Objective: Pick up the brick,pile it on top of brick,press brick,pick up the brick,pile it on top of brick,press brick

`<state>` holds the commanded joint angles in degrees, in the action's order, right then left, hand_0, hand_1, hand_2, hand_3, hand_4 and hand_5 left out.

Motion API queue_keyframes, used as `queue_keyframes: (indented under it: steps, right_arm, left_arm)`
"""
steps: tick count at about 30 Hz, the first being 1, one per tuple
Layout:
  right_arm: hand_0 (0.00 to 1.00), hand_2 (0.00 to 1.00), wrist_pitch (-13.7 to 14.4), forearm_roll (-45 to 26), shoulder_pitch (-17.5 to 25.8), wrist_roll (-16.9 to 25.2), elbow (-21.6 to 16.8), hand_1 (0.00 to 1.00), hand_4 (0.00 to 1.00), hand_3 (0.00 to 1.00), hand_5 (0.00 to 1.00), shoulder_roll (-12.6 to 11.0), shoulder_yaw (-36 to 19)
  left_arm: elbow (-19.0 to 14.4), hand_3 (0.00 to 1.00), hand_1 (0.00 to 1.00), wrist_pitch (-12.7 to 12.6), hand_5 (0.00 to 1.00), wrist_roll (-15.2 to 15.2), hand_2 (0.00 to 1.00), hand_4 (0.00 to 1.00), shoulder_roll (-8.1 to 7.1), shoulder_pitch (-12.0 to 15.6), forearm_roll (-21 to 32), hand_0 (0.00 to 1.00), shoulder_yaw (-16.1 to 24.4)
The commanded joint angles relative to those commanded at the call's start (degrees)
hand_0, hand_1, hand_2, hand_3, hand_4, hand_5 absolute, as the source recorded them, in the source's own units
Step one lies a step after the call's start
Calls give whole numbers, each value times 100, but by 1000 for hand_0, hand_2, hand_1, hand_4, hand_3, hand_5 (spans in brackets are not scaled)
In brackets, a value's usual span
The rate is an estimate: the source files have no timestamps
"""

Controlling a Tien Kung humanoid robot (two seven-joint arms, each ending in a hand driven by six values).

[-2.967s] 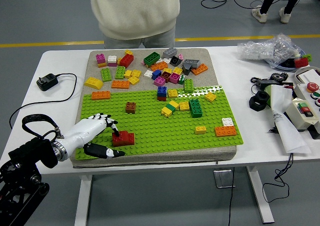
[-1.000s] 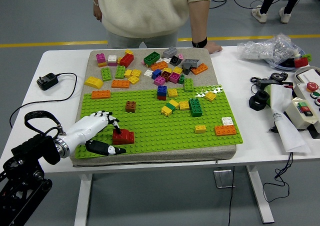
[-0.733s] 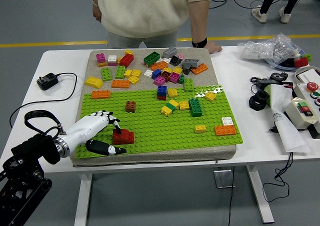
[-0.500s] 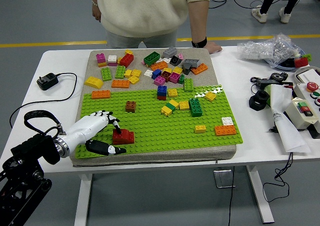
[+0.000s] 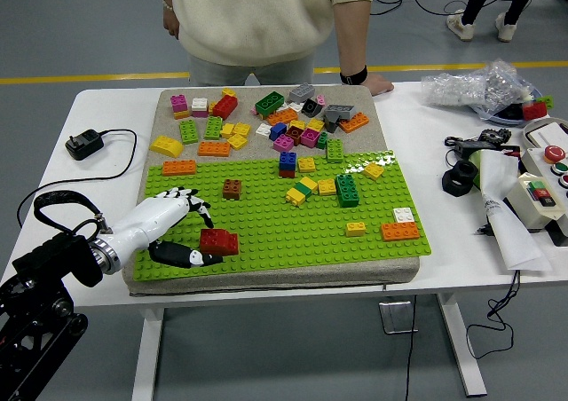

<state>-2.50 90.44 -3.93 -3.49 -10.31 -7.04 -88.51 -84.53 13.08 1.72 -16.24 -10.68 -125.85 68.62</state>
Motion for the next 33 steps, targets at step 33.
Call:
queue_keyframes:
  steps: [33]
  right_arm:
    - [762,721,1,-32,-36,-9,0,677,998,743,687,-22,14]
  left_arm:
    - [1085,603,966,-27,563,136,831,998,22,-575,122,998,-89]
